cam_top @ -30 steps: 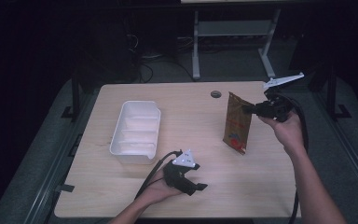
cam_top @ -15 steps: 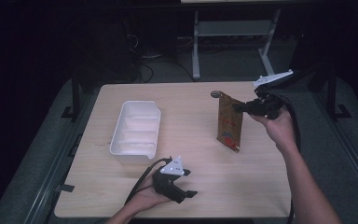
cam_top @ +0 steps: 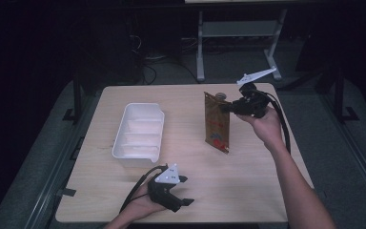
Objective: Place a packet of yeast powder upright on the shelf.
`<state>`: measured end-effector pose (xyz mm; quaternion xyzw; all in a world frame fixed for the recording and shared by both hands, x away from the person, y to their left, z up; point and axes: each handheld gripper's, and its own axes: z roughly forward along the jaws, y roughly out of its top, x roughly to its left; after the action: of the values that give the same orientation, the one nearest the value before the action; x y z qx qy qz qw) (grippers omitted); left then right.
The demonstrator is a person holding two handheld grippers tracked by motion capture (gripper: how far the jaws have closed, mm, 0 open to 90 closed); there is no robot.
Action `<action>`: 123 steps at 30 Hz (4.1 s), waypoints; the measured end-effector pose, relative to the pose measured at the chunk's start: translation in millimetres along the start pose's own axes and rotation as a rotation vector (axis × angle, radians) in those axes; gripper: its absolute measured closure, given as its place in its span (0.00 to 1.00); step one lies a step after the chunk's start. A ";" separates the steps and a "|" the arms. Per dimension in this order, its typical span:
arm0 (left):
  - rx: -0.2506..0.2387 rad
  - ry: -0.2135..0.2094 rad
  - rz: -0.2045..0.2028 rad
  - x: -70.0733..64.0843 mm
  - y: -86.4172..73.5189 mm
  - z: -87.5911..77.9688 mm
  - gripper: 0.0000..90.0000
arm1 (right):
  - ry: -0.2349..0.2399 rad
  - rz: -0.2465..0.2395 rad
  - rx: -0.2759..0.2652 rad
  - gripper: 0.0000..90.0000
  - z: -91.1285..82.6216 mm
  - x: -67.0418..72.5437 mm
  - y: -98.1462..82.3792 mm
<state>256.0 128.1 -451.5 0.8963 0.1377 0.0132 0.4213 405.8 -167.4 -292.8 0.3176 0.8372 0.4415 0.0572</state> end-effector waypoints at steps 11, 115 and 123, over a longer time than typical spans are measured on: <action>-0.004 -0.008 -0.006 1.2 -4.9 -4.8 0.25 | 0.064 -0.048 -0.032 0.99 24.7 22.9 36.3; -0.013 0.002 -0.002 5.4 -13.5 -14.7 0.25 | 0.302 -0.136 -0.036 0.98 183.3 89.8 125.1; -0.017 0.001 -0.005 5.9 -13.8 -14.8 0.25 | 0.307 -0.133 -0.024 0.98 192.6 89.3 121.6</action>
<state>256.3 149.1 -453.0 0.8924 0.1401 0.0138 0.4288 466.1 69.6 -298.3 0.1895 0.8500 0.4900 -0.0384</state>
